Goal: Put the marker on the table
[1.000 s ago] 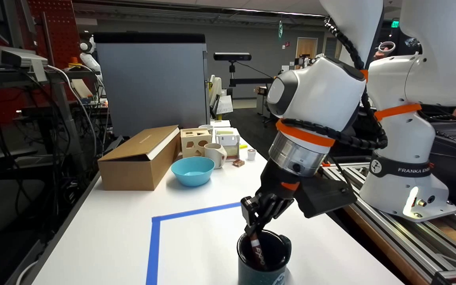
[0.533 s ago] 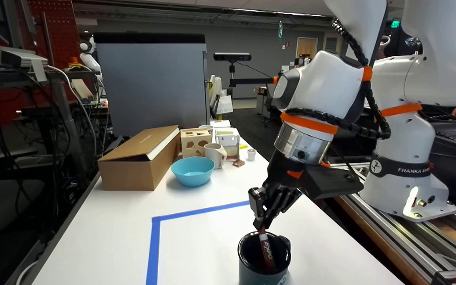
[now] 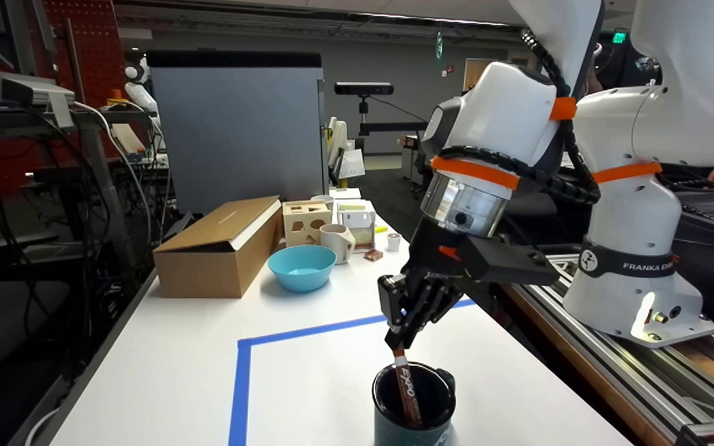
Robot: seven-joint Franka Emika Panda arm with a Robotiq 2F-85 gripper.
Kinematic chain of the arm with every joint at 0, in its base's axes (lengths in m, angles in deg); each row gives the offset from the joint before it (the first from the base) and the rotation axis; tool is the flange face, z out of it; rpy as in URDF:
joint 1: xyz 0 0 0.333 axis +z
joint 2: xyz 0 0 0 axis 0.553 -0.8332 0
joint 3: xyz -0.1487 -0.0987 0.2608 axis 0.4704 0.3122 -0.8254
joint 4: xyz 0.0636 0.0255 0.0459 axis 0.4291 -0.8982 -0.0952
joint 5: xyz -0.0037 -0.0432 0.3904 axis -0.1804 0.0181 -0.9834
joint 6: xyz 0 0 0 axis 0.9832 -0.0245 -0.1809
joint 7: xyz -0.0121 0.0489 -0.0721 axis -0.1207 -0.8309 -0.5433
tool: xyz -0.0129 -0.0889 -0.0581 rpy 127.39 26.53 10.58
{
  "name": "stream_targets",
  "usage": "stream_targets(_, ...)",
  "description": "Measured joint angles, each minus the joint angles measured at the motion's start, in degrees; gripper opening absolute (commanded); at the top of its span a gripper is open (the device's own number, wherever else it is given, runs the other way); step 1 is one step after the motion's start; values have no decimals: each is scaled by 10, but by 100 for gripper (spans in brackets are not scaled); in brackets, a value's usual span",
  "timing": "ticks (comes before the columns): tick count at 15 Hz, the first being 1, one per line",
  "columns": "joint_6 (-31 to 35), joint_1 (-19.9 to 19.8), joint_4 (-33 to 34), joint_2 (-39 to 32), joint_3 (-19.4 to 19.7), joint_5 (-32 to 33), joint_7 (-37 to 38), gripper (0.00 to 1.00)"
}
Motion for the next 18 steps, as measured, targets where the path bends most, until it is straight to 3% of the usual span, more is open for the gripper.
stream_targets(9,23,-21,0,44,42,0,1,5)
stream_targets(18,91,-72,-2,53,121,2,23,5)
